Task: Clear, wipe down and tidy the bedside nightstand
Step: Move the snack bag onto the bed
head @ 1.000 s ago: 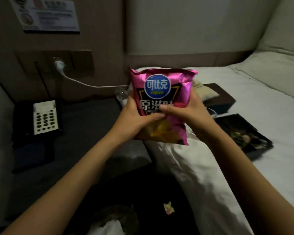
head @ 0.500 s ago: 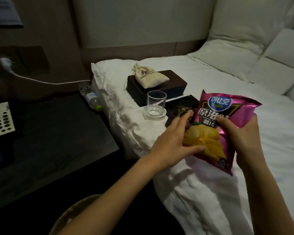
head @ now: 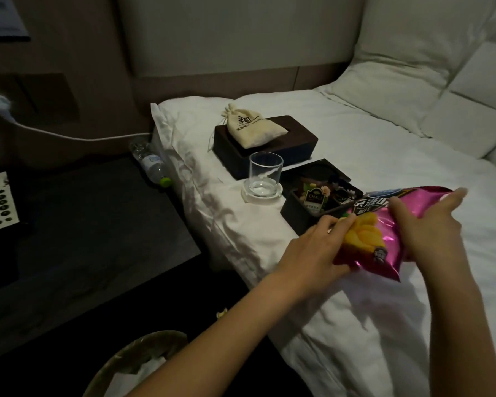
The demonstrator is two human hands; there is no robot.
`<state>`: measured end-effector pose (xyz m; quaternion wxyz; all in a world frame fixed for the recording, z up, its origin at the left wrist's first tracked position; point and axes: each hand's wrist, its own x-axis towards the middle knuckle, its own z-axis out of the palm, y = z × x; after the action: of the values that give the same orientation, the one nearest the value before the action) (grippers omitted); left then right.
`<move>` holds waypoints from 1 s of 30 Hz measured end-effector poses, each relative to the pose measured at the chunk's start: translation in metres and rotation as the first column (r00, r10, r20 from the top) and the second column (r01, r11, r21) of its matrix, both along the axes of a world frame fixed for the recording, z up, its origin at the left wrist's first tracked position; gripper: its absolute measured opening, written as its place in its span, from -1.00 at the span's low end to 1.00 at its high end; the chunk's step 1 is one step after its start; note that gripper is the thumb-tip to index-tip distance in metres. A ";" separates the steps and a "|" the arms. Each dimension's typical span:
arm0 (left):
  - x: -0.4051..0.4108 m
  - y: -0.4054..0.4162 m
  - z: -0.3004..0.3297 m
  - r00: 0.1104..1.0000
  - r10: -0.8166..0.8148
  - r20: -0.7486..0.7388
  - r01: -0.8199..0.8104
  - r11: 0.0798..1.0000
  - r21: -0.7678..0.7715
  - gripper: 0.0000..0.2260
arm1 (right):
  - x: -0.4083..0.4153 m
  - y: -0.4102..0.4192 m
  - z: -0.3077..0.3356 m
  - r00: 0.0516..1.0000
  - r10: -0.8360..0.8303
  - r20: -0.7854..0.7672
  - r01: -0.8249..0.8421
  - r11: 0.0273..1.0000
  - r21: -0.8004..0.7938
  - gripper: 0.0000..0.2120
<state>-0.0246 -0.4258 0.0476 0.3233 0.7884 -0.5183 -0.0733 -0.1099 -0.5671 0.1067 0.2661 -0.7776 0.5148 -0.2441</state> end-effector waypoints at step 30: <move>0.173 0.137 -0.028 0.567 0.390 -0.725 -0.735 0.636 -0.233 -0.61 | 0.211 0.168 -0.007 0.714 0.687 -0.135 -0.643 0.567 -0.515 -0.67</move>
<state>0.1484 -0.2889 0.0199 0.6755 0.7284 -0.0896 -0.0721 0.1011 -0.3988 0.0993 0.1344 -0.9443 0.0852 -0.2882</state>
